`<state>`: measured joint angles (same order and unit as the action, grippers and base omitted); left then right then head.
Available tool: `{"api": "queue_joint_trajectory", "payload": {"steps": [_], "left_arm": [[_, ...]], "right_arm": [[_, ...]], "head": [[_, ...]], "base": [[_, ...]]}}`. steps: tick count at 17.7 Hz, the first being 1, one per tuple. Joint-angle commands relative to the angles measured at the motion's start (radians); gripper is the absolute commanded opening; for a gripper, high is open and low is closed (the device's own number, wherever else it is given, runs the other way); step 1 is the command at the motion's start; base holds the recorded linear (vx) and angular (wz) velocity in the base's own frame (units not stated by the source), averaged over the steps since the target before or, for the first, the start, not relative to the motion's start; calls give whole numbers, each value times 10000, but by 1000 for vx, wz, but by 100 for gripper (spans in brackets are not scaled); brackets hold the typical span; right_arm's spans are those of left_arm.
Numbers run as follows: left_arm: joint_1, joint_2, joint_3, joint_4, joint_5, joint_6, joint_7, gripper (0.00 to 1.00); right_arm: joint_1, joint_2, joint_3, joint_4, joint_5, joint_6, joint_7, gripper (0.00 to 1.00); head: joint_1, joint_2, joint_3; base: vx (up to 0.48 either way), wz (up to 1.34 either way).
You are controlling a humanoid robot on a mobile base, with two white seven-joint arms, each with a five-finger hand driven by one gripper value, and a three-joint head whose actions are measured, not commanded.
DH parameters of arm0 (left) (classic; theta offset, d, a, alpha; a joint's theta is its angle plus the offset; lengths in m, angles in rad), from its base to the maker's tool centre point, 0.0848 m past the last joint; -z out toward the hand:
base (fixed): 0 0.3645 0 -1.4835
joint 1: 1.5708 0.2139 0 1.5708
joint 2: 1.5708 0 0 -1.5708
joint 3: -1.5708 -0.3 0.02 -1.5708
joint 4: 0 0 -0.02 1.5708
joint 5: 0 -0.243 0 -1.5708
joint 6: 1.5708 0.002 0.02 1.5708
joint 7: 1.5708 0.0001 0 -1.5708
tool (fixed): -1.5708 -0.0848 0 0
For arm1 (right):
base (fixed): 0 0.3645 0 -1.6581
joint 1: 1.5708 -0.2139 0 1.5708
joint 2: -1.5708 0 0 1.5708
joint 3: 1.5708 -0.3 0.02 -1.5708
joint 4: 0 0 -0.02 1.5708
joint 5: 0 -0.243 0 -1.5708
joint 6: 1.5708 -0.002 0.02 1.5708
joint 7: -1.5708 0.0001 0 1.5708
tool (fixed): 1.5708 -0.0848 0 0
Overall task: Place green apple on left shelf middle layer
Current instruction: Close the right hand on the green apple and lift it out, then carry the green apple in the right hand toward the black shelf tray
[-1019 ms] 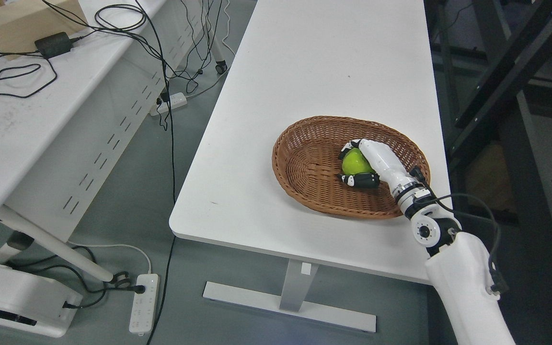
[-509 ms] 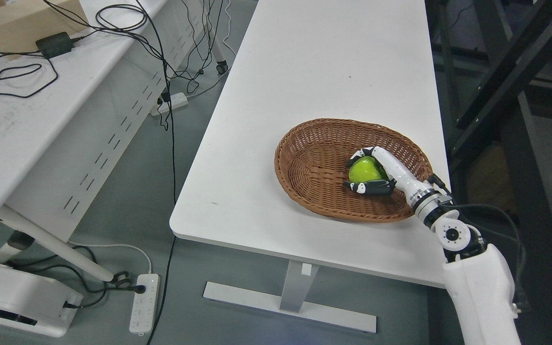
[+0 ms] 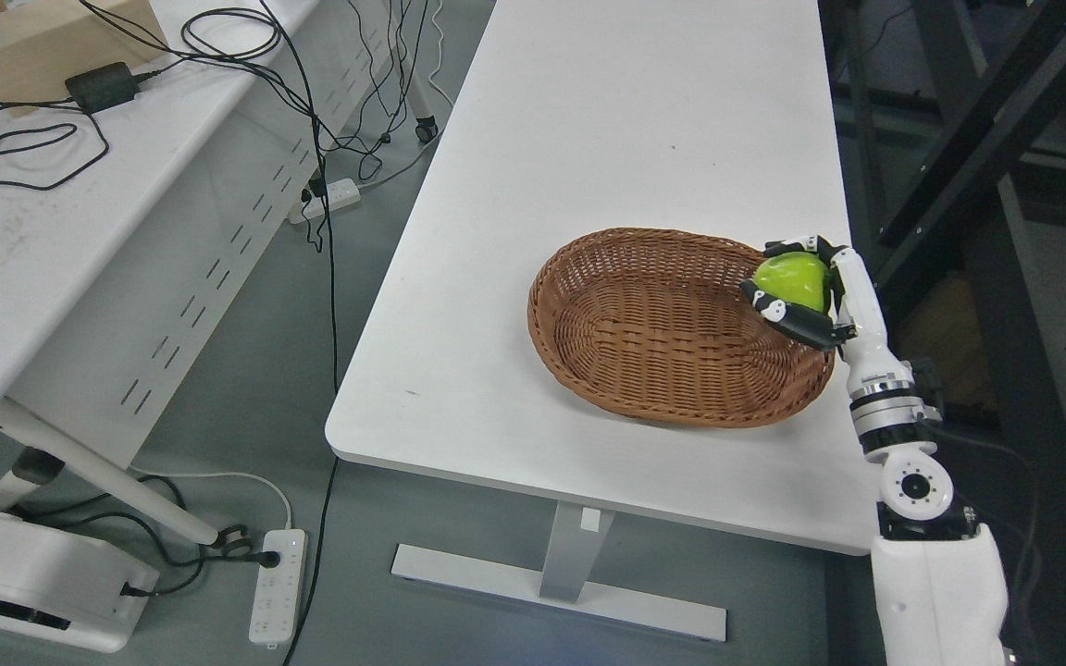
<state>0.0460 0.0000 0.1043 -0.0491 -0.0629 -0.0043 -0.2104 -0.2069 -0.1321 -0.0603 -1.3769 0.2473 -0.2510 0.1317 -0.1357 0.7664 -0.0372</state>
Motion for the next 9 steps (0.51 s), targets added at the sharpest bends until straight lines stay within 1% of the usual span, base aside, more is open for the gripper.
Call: {"api": "queue_joint_trajectory", "payload": {"steps": [1, 3, 4, 9], "left_arm": [[0, 174, 0, 0, 0, -3, 2, 100], [0, 174, 0, 0, 0, -3, 2, 100], [0, 174, 0, 0, 0, -3, 2, 100], [0, 174, 0, 0, 0, -3, 2, 100]], "right_arm": [[1605, 1146, -1483, -2443, -494, -37, -243, 0], [2447, 1146, -1575, -3010, -524, -98, -395, 0], [2619, 1146, -1575, -3150, -555, -129, -518, 0], [2652, 1146, -1667, -3396, -555, -114, -810, 0]], "head": [[0, 0, 0], [0, 0, 0], [0, 0, 0], [0, 0, 0]], "base": [[0, 0], [0, 0], [0, 0], [0, 0]]}}
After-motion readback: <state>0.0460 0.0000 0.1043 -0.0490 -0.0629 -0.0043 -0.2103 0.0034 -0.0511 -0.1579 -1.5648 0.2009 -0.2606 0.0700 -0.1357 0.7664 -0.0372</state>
